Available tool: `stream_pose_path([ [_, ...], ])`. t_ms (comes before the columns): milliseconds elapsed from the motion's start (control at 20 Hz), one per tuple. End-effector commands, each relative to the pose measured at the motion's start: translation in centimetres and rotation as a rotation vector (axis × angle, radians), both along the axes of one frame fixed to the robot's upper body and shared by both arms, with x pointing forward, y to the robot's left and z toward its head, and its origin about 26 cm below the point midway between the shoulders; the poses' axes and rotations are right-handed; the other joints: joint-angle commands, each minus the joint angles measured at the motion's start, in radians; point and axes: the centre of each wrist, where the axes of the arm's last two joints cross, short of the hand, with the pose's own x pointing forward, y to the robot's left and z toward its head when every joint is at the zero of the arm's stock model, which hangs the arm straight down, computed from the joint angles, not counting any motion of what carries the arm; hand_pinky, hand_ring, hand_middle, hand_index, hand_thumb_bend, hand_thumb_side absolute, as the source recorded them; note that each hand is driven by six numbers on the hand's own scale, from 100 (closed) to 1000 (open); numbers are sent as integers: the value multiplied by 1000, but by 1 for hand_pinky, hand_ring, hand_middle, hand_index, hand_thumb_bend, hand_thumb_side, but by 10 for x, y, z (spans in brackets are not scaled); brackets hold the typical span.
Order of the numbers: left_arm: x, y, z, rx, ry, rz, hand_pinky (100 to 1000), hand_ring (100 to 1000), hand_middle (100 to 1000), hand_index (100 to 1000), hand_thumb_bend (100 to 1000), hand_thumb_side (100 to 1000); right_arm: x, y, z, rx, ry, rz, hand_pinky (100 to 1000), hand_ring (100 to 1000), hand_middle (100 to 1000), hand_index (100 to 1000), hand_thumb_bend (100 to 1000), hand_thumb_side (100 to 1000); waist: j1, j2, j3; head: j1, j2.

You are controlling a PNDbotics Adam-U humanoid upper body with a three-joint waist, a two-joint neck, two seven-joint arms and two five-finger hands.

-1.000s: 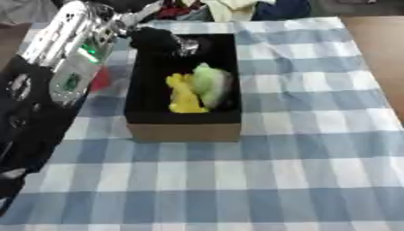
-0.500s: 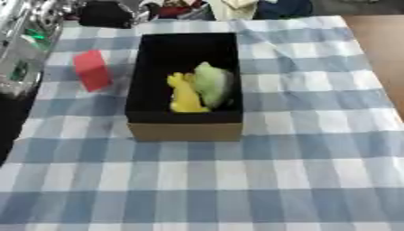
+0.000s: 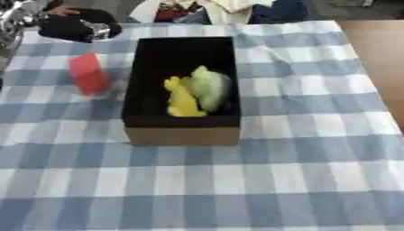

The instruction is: Pick up objects on the table and place them in the box.

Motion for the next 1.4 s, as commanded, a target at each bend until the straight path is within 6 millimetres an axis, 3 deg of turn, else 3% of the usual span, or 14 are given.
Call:
stream_pose_path([
  [50,0,21,15,6,16,10,885,934,866,920,641,743,-5,-1,10,-28,-38,-13,928,909,874,857,224,965,-1,-15,-3,3,-18],
  [400,14,44,13,-2,171,-4,919,960,873,895,632,690,-5,-1,10,-31,-35,-14,927,908,873,856,221,966,2,-8,-9,4,-29],
  [600,24,52,10,16,253,14,951,984,906,931,617,678,-5,0,10,-31,-33,-13,926,905,872,855,220,966,4,-6,-13,6,-33],
  [1050,41,62,0,33,370,81,965,998,941,971,426,556,-5,0,10,-29,-31,-12,925,900,868,853,220,966,5,-3,-19,11,-38],
  [1400,51,64,-12,31,419,85,974,1000,949,986,452,565,-5,1,11,-25,-33,-10,925,898,867,851,218,967,4,4,-24,16,-43],
])
